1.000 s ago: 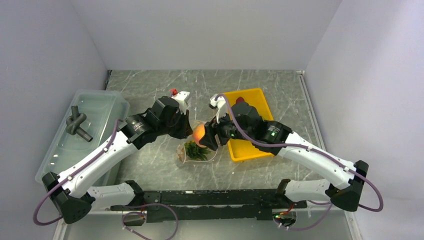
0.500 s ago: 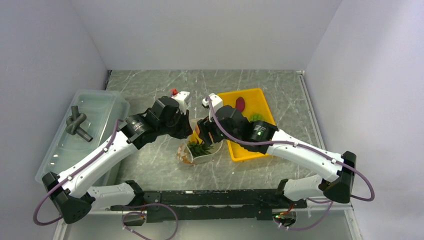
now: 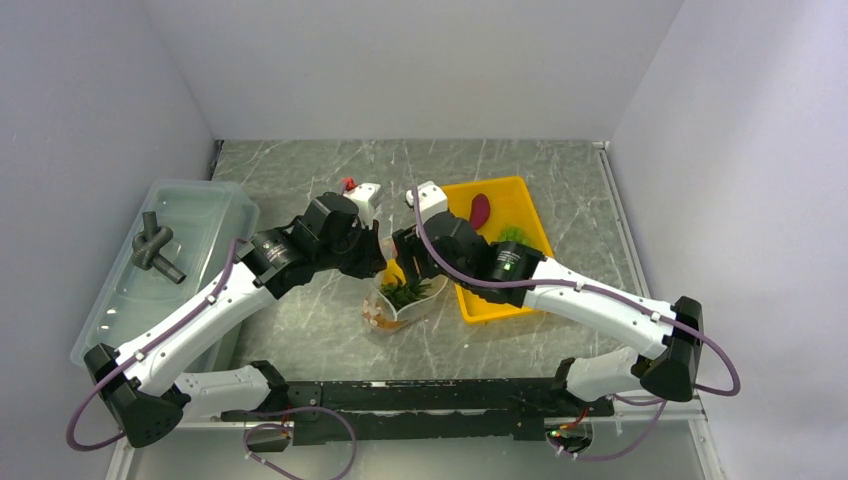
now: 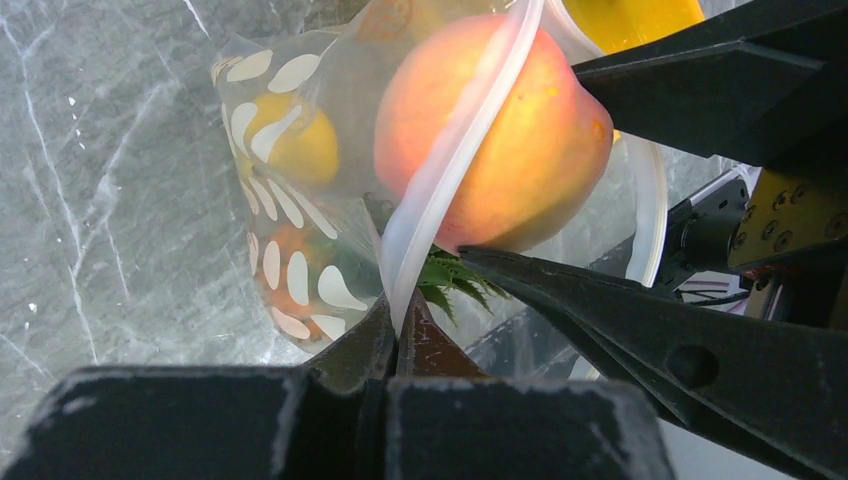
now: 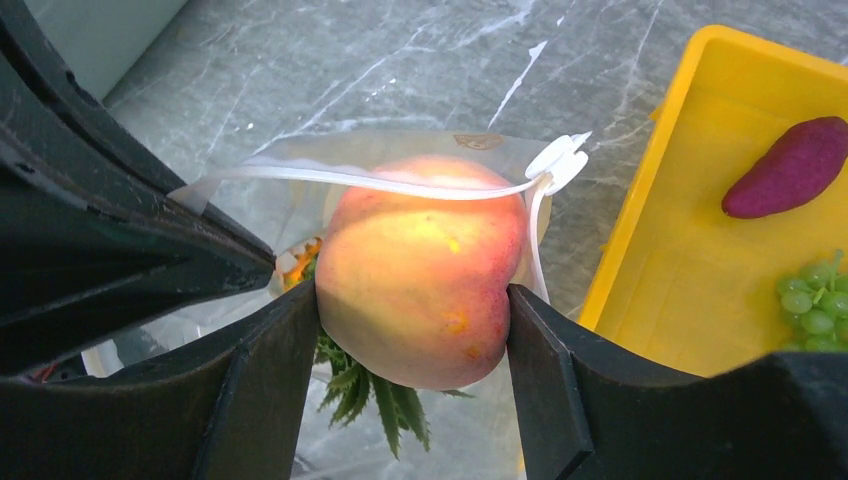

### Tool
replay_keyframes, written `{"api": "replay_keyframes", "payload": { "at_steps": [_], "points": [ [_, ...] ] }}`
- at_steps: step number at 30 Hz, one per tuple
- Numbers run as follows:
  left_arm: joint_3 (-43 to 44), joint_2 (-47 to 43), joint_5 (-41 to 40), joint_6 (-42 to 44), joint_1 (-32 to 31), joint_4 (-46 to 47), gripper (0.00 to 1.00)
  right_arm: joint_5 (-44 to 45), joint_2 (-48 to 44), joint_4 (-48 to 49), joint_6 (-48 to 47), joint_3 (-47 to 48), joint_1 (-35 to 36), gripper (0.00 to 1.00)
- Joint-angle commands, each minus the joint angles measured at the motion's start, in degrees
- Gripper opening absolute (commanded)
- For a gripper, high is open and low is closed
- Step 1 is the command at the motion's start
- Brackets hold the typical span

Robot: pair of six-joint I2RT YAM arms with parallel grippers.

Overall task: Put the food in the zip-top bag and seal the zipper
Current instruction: Place the fake fruit in the zipper food storage bag.

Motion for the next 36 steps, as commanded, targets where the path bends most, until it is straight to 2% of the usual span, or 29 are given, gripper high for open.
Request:
{"api": "replay_keyframes", "payload": {
  "at_steps": [1, 9, 19, 26, 36],
  "points": [
    [0.2, -1.6, 1.1, -0.5, -0.1, 2.6, 0.0, 3.9, 0.5, 4.9, 2.0, 2.1, 0.3, 0.41],
    [0.0, -2.0, 1.2, -0.3, -0.1, 2.4, 0.0, 6.0, 2.2, 7.0, 3.5, 2.2, 0.3, 0.6],
    [-0.2, -2.6, 0.9, -0.1, -0.1, 2.0, 0.0, 6.1, 2.8, 7.9, 3.9, 2.3, 0.3, 0.74],
    [0.1, -2.5, 1.0, 0.0, 0.0, 1.9, 0.0, 5.8, 2.6, 7.5, 4.0, 2.4, 0.3, 0.81],
    [0.5, -2.2, 0.6, 0.0, -0.1, 1.4, 0.0, 2.9, -2.0, 7.6, 3.7, 2.0, 0.3, 0.82]
  ]
}}
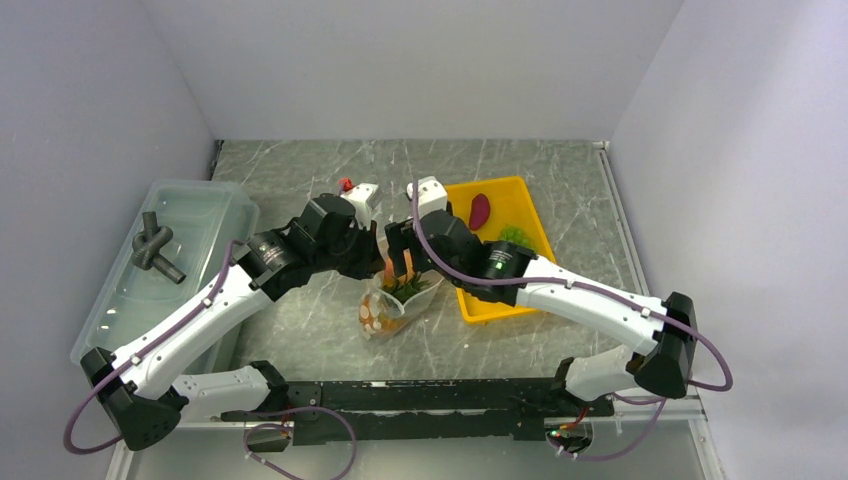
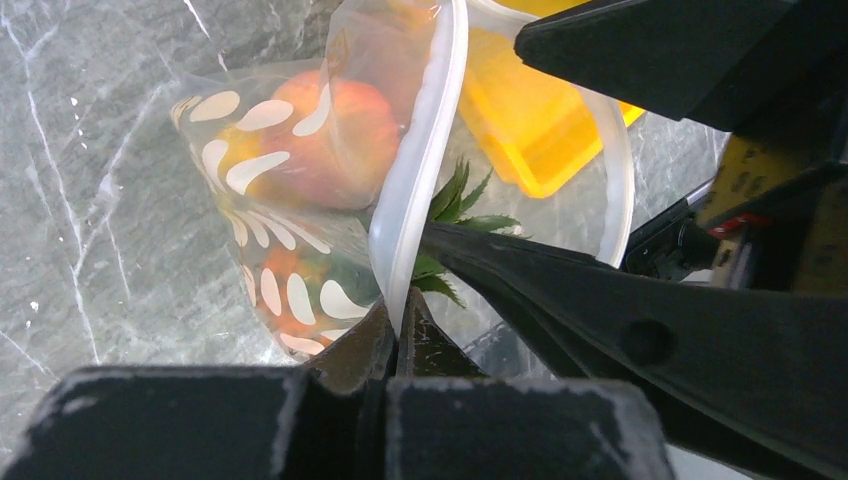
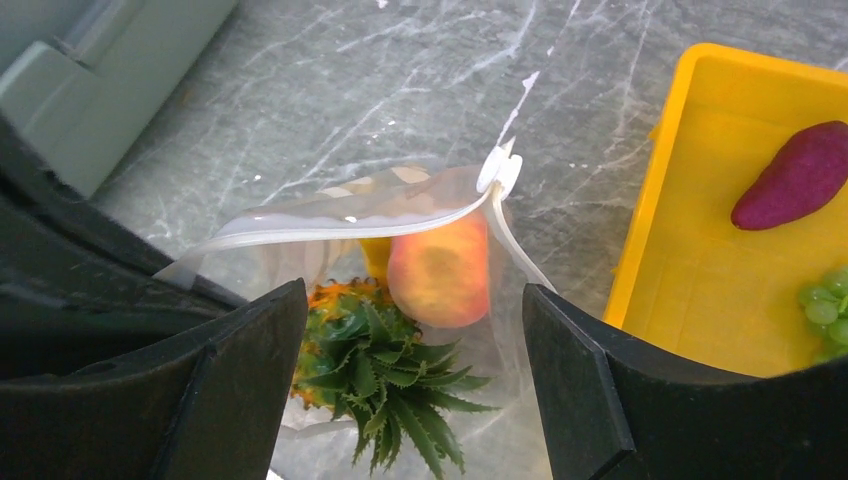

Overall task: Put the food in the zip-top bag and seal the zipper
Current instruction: Place the fake fruit in the zipper food storage bag, then pick up the fake vegetable from the bin.

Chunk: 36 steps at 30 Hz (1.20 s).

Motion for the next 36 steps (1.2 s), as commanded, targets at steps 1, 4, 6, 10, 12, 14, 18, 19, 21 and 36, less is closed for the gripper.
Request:
{"api": "replay_keyframes", "payload": {
  "at_steps": [1, 4, 6, 10, 12, 14, 18, 19, 21, 36],
  "points": [
    [0.9, -1.1, 0.5, 0.1, -0.1, 1.4, 0.0, -1.9, -5.2, 2.0, 0.0, 2.1, 0.1, 0.82],
    [0.7, -1.2, 0.5, 0.0, -0.1, 1.3, 0.0, -2.3, -7.4, 1.2, -0.3, 2.0, 0.2, 0.82],
    [0.6, -1.3, 0.3, 0.0, -0.1, 1.5, 0.0, -2.0, -9.3, 0.8, -0.5, 1.9, 0.2, 0.82],
    [0.5, -0.9, 0.2, 0.1, 0.0, 1.6, 0.0, -0.9, -12.2, -0.2, -2.2, 2.1, 0.2, 0.82],
    [0.3, -0.9, 0.0, 0.1, 0.0, 1.7, 0.0, 0.5, -13.4, -1.1, -3.0, 2.4, 0.2, 0.82],
    [0.0, -0.9, -0.2, 0.0, -0.1, 1.9, 0.0, 2.3, -14.4, -1.8, -3.5, 2.3, 0.2, 0.82],
    [0.0, -0.8, -0.3, 0.1, -0.1, 2.0, 0.0, 6.9, -15.6, -3.6, -4.4, 2.6, 0.1, 0.82],
    [0.1, -0.8, -0.4, 0.1, 0.0, 1.8, 0.0, 8.2, -15.8, -4.3, -4.6, 2.8, 0.1, 0.82],
    [0.2, -0.9, -0.7, 0.2, 0.0, 1.6, 0.0, 10.5, -15.9, -5.5, -5.2, 3.1, 0.0, 0.82],
    [3.6, -0.9, -6.9, 2.7, 0.0, -2.3, 0.0, 0.7, -14.6, -5.3, -5.0, -1.6, -16.6, 0.82]
  ]
}}
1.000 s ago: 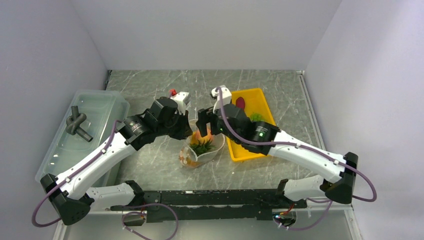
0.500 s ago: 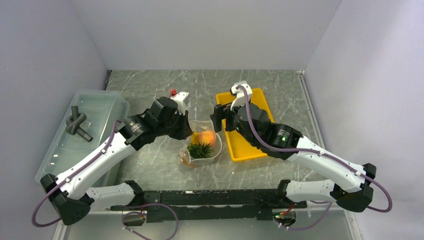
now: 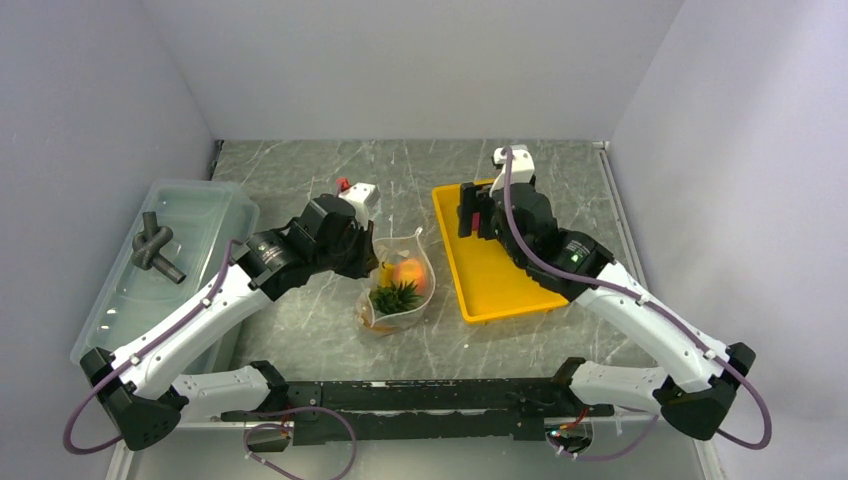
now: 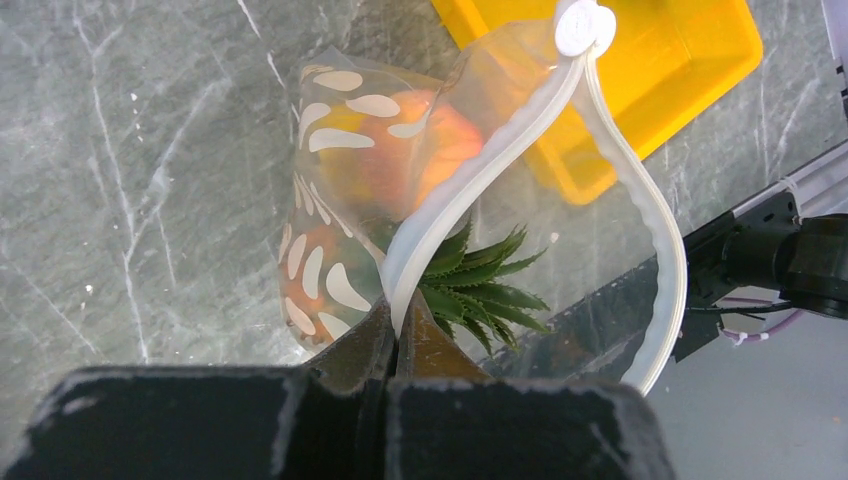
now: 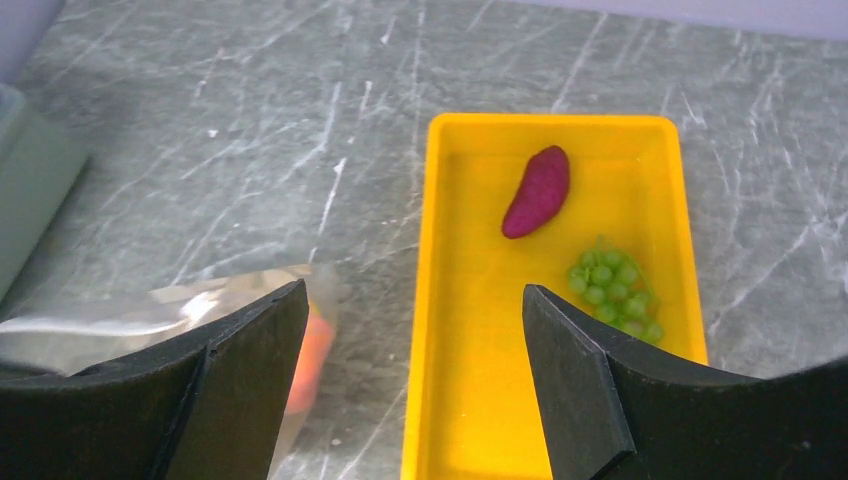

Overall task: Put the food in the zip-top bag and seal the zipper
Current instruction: Pick up the fake vegetable from the bin.

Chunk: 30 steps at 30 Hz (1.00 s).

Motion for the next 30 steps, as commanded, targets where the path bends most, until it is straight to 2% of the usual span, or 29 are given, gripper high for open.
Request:
{"api": "replay_keyframes", "payload": {
  "at_steps": [1, 8, 16, 30],
  "points": [
    [3.6, -0.9, -3.9, 1.7, -0.1, -1.3, 0.0, -6.7, 0.9, 1.8, -0.4, -1.9, -6.1, 0.82],
    [5.5, -1.8, -7.0, 2.8, 0.0, -3.6, 0.0, -14.5, 5.3, 4.7, 0.0, -4.7, -14.1, 0.82],
    [6.7, -1.9, -9.7, 3.6, 0.0, -5.4, 0.0, -19.1, 12.4, 7.1, 1.5, -5.1, -20.1, 0.82],
    [1.2, -0.1, -5.5, 1.5, 0.0, -0.8, 0.0, -23.1, 25.2, 10.4, 3.6, -2.5, -27.7, 0.83]
  ]
}}
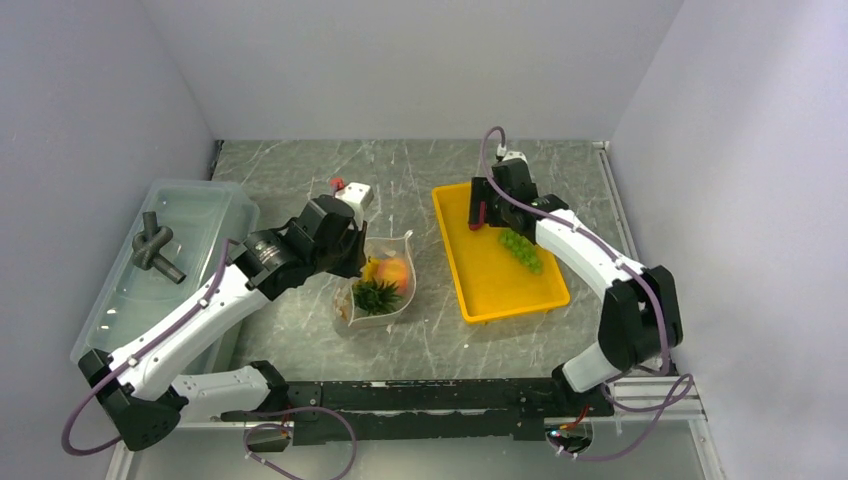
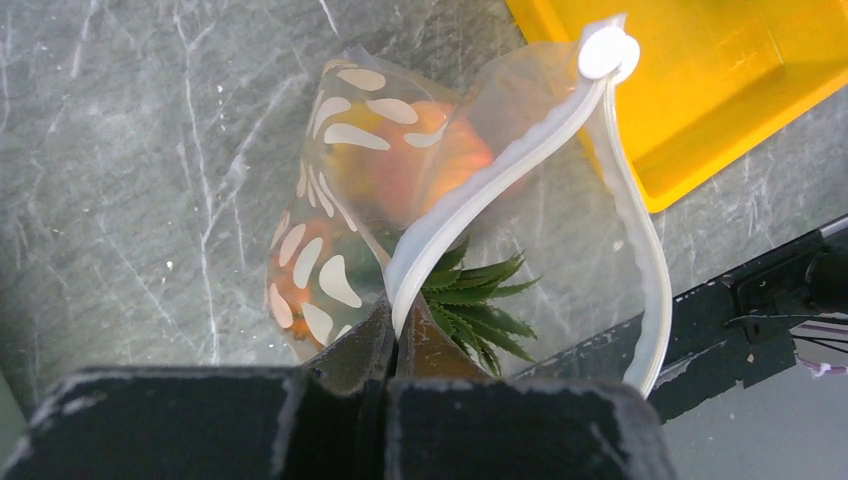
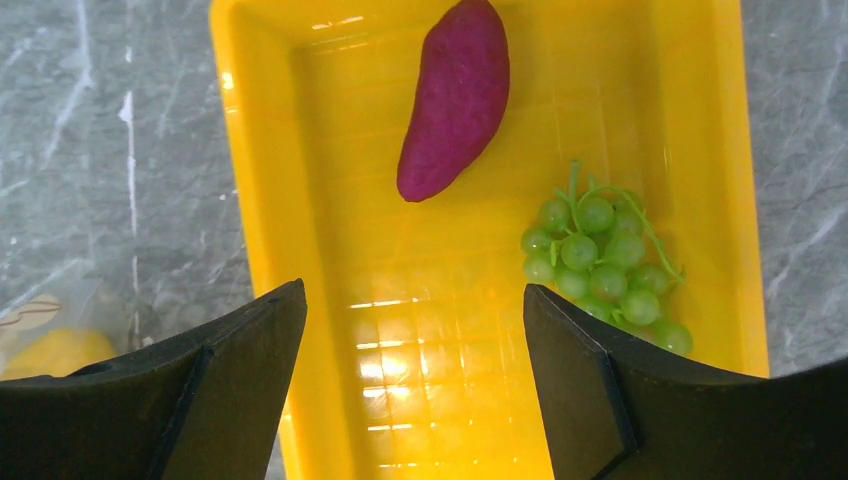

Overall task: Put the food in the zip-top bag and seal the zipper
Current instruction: Pick up the fake vegetable from the bin.

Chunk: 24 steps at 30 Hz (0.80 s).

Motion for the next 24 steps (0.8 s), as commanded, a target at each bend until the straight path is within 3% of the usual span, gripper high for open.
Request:
{"api": "replay_keyframes", "payload": {
  "at_steps": [1, 24],
  "points": [
    [-0.4, 0.5, 2.3, -1.2, 0.0, 4.0, 0.0, -1.9, 3.6, 3.3, 1.3, 3.1, -1.5, 0.83],
    [-0.4, 1.5, 6.8, -2.1, 0.1, 5.0, 0.0, -1.3, 22.8, 3.9, 2.8, 15.3, -4.8, 0.79]
  ]
}}
